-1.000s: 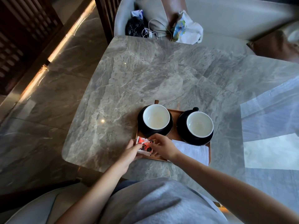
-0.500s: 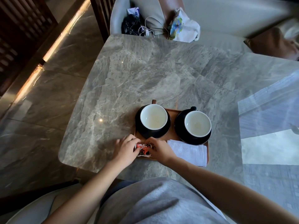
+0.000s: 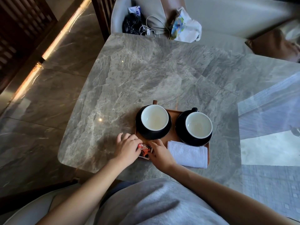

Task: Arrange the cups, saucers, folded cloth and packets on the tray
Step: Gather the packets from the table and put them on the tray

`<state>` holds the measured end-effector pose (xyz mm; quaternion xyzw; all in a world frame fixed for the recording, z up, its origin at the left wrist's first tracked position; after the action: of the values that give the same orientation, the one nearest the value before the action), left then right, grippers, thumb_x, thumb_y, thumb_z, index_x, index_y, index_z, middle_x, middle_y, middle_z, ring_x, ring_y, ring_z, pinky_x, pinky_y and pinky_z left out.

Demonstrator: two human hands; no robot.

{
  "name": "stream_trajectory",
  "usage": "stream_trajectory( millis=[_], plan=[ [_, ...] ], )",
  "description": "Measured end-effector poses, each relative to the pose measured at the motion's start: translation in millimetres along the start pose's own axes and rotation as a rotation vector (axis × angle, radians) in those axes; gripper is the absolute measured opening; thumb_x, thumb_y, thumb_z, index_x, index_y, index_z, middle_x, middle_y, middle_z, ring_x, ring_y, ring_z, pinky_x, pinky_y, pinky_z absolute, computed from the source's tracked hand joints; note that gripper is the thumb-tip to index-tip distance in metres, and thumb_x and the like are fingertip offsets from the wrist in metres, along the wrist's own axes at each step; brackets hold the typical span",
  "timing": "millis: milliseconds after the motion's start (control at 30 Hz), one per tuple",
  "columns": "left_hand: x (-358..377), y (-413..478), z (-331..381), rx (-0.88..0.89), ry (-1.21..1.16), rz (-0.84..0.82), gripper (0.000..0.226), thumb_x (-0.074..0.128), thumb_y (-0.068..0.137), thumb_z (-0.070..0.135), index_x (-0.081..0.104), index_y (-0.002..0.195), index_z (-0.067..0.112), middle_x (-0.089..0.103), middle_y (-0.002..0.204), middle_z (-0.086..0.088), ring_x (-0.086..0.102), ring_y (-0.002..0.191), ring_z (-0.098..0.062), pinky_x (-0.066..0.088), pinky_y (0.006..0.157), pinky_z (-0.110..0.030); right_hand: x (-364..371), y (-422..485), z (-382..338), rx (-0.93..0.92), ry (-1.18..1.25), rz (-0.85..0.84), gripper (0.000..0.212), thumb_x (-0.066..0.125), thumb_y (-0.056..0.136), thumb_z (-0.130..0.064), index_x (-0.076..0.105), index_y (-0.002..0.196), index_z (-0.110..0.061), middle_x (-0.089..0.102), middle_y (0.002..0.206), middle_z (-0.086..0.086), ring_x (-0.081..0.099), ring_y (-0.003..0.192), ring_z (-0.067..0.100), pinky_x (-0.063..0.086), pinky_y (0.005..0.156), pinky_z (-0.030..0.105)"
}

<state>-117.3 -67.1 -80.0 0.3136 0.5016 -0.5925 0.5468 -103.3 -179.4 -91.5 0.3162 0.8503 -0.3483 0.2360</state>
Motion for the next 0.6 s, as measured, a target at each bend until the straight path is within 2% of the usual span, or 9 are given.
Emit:
stream_trajectory(
  millis=[133,200,267,367,467,533,600],
  plan=[
    [1.4,-2.9,17.7,0.083,-0.023,-0.014,0.034,0.052,0.088,0.026,0.059,0.121,0.026,0.059,0.122,0.008,0.046,0.122,-0.015,0.0,0.117,-0.044,-2.4,-0.5,6.9,0.092,0.157,-0.002,0.047,0.041,0.088,-0.006,0.042,0.135,-0.013,0.045,0.133,0.01,0.043,0.123,0.024,0.039,0.104,0.035],
    [4.1,-4.5,24.2,0.122,-0.039,-0.036,0.038,0.05,0.088,0.022,0.056,0.126,0.025,0.057,0.125,0.007,0.046,0.122,-0.014,0.0,0.118,-0.041,-2.3,-1.2,12.6,0.14,0.27,-0.014,0.044,0.04,0.087,0.0,0.046,0.13,-0.008,0.052,0.128,0.013,0.047,0.121,0.025,0.04,0.104,0.039],
    [6.9,-4.9,25.4,0.133,-0.047,-0.061,0.041,0.049,0.089,0.021,0.052,0.129,0.025,0.055,0.127,0.006,0.046,0.124,-0.014,0.002,0.118,-0.039,1.4,-4.6,18.8,0.211,0.435,-0.044,0.041,0.045,0.089,0.0,0.043,0.13,-0.003,0.057,0.124,0.014,0.056,0.115,0.027,0.047,0.1,0.041],
    [7.8,-4.0,25.1,0.137,-0.054,-0.07,0.04,0.049,0.089,0.019,0.053,0.128,0.024,0.056,0.125,0.005,0.049,0.122,-0.014,0.007,0.118,-0.038,10.8,-11.4,25.1,0.332,0.662,-0.106,0.057,0.058,0.087,-0.002,0.031,0.137,0.0,0.055,0.118,0.011,0.058,0.108,0.024,0.051,0.091,0.034],
    [6.9,-2.7,24.1,0.139,-0.067,-0.072,0.037,0.049,0.088,0.016,0.057,0.124,0.023,0.057,0.121,0.004,0.051,0.118,-0.015,0.01,0.117,-0.036,14.5,-17.0,22.7,0.385,0.723,-0.147,0.055,0.054,0.089,-0.003,0.03,0.138,-0.002,0.055,0.109,0.006,0.059,0.102,0.026,0.048,0.074,0.026],
    [6.9,-2.4,24.0,0.141,-0.061,-0.074,0.037,0.047,0.089,0.015,0.058,0.123,0.023,0.058,0.119,0.004,0.052,0.116,-0.015,0.01,0.116,-0.035,15.5,-19.0,21.5,0.406,0.74,-0.164,0.05,0.049,0.092,-0.005,0.03,0.138,-0.003,0.055,0.114,0.01,0.058,0.104,0.028,0.047,0.075,0.028],
    [6.4,-2.4,23.9,0.14,-0.06,-0.068,0.036,0.046,0.091,0.015,0.058,0.123,0.024,0.059,0.118,0.004,0.053,0.115,-0.015,0.012,0.116,-0.034,14.0,-19.6,21.8,0.421,0.734,-0.164,0.046,0.044,0.094,-0.006,0.03,0.138,-0.004,0.053,0.124,0.017,0.057,0.107,0.028,0.047,0.083,0.033]
  ],
)
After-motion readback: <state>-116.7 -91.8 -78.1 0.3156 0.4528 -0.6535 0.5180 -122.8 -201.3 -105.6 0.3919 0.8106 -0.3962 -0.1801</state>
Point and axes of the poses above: each hand's wrist, its own y-axis towards the middle knuckle, its own x-axis out of the palm, z = x × y, the point moved 10 cm from there along y, towards the middle knuckle
